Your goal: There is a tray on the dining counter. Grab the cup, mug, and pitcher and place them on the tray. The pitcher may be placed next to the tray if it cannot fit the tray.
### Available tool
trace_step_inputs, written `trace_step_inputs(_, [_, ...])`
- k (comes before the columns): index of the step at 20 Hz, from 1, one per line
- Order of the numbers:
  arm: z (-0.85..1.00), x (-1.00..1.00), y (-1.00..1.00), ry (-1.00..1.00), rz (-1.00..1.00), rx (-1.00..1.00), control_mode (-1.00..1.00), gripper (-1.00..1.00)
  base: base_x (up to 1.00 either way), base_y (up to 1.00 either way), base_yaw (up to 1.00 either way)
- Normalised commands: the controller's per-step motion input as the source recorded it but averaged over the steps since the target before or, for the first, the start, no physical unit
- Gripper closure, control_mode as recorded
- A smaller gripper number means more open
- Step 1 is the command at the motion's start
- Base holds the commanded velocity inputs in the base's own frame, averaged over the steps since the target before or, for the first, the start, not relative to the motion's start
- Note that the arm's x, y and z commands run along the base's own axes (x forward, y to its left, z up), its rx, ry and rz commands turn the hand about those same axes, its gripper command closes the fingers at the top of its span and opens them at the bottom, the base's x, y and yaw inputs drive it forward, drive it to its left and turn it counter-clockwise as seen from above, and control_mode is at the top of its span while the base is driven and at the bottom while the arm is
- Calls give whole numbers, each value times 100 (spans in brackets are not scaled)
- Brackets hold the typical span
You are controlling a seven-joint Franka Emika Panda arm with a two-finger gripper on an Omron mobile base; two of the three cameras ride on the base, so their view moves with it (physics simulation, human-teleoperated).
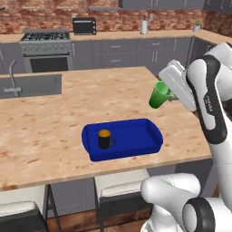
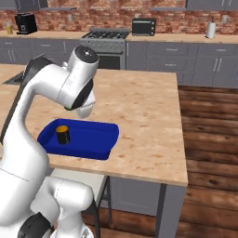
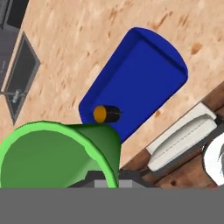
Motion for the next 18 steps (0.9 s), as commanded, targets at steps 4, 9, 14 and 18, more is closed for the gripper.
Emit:
trace_step_inputs(4, [-82,70,5,21,11,-10,-100,100,0,0,0])
trace_step_inputs(9, [-56,63,13,20,8,-2,-100,100,0,0,0])
trace_step_inputs(14, [-46,52,17,15,3,0,-100,100,0,0,0])
trace_step_inputs(18, [-47,45,21,10,0,0,-100,100,0,0,0])
